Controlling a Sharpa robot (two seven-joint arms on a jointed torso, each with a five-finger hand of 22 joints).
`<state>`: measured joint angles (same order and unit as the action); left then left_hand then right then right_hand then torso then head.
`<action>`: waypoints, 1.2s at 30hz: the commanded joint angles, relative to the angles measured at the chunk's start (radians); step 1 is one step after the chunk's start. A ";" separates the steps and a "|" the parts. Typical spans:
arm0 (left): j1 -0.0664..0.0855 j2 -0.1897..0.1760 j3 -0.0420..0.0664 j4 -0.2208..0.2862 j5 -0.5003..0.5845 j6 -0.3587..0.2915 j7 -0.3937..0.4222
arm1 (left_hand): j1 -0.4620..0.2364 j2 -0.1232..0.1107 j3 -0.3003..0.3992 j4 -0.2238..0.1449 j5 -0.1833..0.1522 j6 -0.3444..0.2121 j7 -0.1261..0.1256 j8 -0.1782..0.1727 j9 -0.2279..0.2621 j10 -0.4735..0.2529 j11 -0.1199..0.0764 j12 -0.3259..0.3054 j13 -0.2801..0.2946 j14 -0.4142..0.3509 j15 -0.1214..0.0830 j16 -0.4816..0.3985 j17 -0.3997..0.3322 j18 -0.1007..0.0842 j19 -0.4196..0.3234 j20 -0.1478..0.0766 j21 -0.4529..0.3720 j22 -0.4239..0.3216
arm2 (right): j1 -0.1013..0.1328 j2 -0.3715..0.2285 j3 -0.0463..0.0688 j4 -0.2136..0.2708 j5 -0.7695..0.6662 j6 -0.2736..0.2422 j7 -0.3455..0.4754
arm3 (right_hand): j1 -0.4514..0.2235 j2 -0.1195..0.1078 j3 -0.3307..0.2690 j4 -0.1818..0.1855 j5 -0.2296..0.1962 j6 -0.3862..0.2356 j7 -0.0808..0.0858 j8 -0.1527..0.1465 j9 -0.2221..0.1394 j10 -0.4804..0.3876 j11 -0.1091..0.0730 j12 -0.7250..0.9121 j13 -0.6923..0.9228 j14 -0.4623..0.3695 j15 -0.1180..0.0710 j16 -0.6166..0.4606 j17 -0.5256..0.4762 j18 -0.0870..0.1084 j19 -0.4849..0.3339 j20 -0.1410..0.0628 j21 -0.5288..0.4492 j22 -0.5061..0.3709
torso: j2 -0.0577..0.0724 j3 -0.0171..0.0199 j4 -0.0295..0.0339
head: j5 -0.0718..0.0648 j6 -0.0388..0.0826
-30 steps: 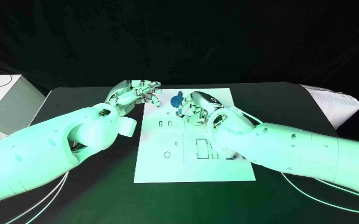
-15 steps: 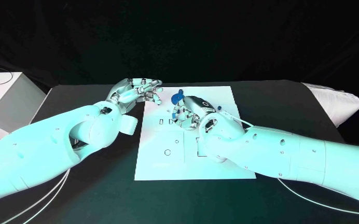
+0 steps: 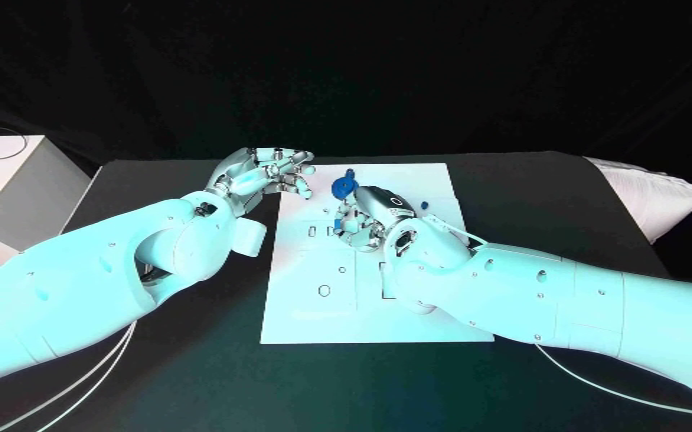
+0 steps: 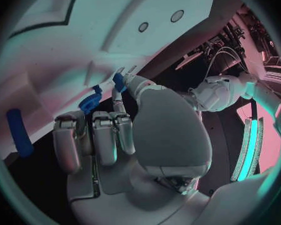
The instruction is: Assemble the parts on the task board
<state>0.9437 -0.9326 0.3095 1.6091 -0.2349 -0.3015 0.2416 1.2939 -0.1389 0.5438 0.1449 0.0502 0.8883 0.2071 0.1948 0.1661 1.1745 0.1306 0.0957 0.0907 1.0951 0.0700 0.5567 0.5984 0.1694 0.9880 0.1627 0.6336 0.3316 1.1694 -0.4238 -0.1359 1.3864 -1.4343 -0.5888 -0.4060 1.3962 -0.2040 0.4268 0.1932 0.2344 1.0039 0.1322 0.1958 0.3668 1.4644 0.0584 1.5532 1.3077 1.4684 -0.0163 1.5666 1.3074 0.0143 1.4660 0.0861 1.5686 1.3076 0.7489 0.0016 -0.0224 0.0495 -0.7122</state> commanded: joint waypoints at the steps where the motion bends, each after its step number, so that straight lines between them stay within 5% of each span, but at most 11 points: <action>1: 0.000 0.002 0.000 0.002 -0.005 0.014 0.002 | -0.008 -0.002 0.005 0.001 0.004 0.005 0.000 0.003 0.001 0.007 0.003 0.007 0.001 -0.002 -0.003 0.007 0.002 0.012 -0.008 0.002 0.006 0.001 | -0.003 0.005 -0.001 -0.006 -0.026 0.018 -0.016 | -0.007 0.002 0.004 0.002 0.004 0.006 0.000 0.004 0.001 0.092 -0.007 0.003 0.247 0.102 -0.006 0.004 0.263 -0.014 0.105 -0.004 0.002 0.263 | 0.000 0.0004 -0.0007 | 0.000 -0.001; 36: -0.001 0.003 0.000 -0.001 -0.005 0.020 -0.002 | -0.009 -0.003 0.005 0.002 0.004 0.004 0.000 0.002 0.001 0.005 0.003 0.006 0.001 -0.003 -0.002 0.007 0.002 0.012 -0.009 0.001 0.007 0.001 | -0.019 0.013 -0.002 -0.018 -0.040 0.008 -0.003 | -0.028 -0.022 0.002 -0.002 0.006 -0.036 0.015 -0.018 -0.006 0.079 0.005 -0.011 0.233 0.102 0.006 0.004 0.263 -0.014 0.105 0.004 0.002 0.263 | 0.000 0.0007 -0.0009 | 0.007 -0.012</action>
<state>0.9427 -0.9309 0.3094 1.6063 -0.2363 -0.2992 0.2367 1.2939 -0.1389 0.5438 0.1449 0.0502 0.8883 0.2072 0.1949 0.1657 1.1744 0.1307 0.0957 0.0903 1.0952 0.0701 0.5606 0.5993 0.1694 0.9855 0.1653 0.6368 0.3313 1.1516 -0.4111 -0.1372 1.3670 -1.4602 -0.5856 -0.4165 1.3745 -0.2257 0.4267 0.1932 0.2344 0.9756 0.1484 0.1841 0.3614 1.4643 0.0584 1.5479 1.3073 1.4684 -0.0163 1.5666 1.3074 0.0143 1.4660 0.0862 1.5686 1.3073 0.7493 0.0018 -0.0230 0.0555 -0.7237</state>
